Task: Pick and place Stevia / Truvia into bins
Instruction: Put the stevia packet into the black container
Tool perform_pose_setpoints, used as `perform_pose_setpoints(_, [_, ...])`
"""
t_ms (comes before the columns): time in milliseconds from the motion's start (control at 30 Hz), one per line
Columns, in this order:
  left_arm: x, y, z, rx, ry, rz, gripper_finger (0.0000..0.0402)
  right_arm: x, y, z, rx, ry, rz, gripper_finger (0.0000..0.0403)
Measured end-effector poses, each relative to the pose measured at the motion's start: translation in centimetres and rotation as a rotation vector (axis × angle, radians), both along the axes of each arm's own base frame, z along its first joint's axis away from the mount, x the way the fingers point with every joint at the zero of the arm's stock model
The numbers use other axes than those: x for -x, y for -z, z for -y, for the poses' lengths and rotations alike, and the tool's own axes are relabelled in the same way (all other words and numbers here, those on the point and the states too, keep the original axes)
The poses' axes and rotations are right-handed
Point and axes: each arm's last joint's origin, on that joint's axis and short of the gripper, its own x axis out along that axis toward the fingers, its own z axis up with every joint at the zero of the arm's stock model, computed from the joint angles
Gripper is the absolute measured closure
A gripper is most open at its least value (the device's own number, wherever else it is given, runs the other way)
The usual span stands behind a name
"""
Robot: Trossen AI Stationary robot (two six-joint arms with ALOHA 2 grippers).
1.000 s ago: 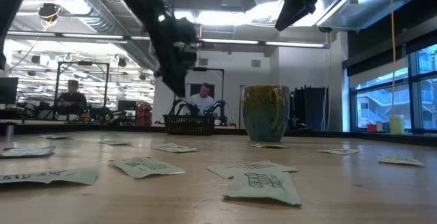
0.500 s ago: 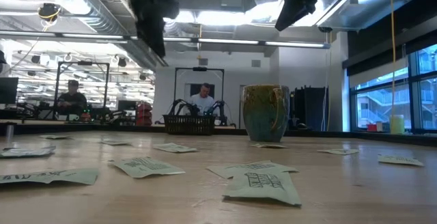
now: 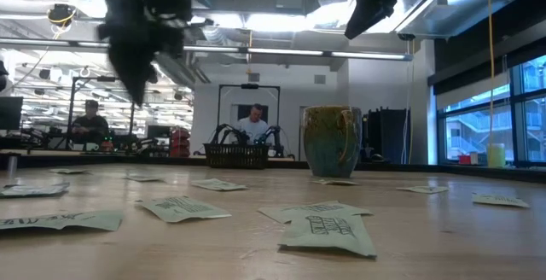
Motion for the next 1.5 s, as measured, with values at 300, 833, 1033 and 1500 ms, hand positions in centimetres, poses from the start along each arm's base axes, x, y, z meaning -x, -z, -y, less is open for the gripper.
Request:
perform_pose_setpoints(300, [1.5, 5.3, 2.0, 0.060, -0.118, -0.084, 0.0329, 0.0, 0.0, 0.0, 0.000, 0.000, 0.001, 0.0295])
perform_pose_setpoints(833, [2.1, 7.7, 2.8, 0.040, -0.265, -0.131, 0.0329, 0.0, 0.0, 0.0, -0.001, 0.002, 0.003, 0.0295])
perform_pose_setpoints(1033, [1.8, 8.6, 2.8, 0.065, -0.300, -0.180, 0.0329, 0.0, 0.0, 0.0, -0.002, 0.002, 0.004, 0.0295])
perform_pose_setpoints(1500, [1.2, 10.4, 2.7, 0.093, -0.301, -0.286, 0.0330, 0.0, 0.0, 0.0, -0.001, 0.002, 0.003, 0.0295])
